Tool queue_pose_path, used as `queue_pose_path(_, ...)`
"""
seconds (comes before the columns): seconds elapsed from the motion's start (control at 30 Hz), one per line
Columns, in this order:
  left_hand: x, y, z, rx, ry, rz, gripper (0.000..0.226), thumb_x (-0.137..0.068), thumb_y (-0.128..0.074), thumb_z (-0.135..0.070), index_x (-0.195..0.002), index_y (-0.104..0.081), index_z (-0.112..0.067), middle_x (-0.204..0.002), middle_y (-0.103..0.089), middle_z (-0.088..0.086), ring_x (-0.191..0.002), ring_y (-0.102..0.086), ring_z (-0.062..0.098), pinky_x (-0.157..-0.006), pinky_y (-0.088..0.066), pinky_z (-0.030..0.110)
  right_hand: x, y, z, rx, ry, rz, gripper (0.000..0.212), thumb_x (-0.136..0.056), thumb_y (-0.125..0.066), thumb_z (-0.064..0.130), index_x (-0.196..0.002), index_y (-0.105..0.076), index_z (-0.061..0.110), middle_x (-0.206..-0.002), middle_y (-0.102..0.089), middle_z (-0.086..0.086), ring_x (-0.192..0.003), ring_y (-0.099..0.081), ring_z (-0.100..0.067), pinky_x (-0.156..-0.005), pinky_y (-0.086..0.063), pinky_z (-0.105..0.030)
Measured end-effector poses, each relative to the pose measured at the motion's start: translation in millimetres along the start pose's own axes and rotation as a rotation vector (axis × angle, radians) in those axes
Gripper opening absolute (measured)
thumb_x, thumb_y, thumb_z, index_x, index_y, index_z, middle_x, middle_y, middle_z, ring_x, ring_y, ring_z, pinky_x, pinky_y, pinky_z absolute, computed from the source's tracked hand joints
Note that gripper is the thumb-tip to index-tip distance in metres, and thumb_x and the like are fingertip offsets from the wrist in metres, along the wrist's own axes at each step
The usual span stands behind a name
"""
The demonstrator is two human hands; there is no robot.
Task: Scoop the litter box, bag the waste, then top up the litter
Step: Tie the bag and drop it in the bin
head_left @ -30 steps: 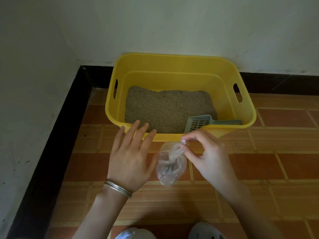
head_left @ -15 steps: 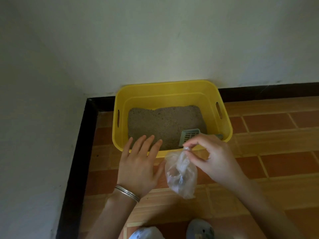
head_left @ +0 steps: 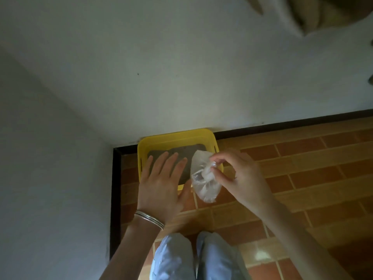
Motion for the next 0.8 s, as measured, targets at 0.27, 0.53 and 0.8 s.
queue_pose_path(0.27,-27.6,167.5,-44.6,-0.005,-0.087,-0.051,0.045,-0.08,-0.046,-0.042,-0.112,-0.065,-0.017,-0.114,-0.065,0.005,-0.115,-0.056,0.03,-0.099,-0.035,0.048,-30.6,147.3,102.5,0.051,-0.031,-0.027,0.024,-0.084,-0.052,0.029,-0.092,-0.066,0.012,-0.079,-0.065,0.004,-0.072,-0.056,-0.004,-0.064,-0.046,-0.018)
queue_pose_path(0.53,-40.2,282.3,-83.2,0.036,-0.209,-0.004,0.044,-0.081,-0.043,-0.043,-0.112,-0.064,-0.02,-0.117,-0.065,0.003,-0.117,-0.055,0.027,-0.102,-0.034,0.05,-32.1,254.0,179.5,0.042,-0.106,-0.114,0.021,-0.082,-0.056,0.032,-0.093,-0.066,0.017,-0.082,-0.066,0.005,-0.072,-0.061,-0.005,-0.062,-0.049,-0.017)
queue_pose_path(0.8,-47.0,347.9,-115.6,0.064,-0.409,0.059,0.046,-0.082,-0.042,-0.044,-0.117,-0.062,-0.022,-0.121,-0.063,0.002,-0.117,-0.055,0.023,-0.101,-0.04,0.051,-13.1,320.3,226.9,0.128,-0.203,-0.273,0.023,-0.081,-0.057,0.032,-0.094,-0.066,0.014,-0.084,-0.066,0.003,-0.073,-0.062,-0.01,-0.061,-0.053,-0.023)
Point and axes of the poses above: each hand's wrist, its own x-axis away from the middle knuckle, its own y-axis out of the back of the hand, z = x × y, the point moved 2 cm from there along -x, towards the middle knuckle
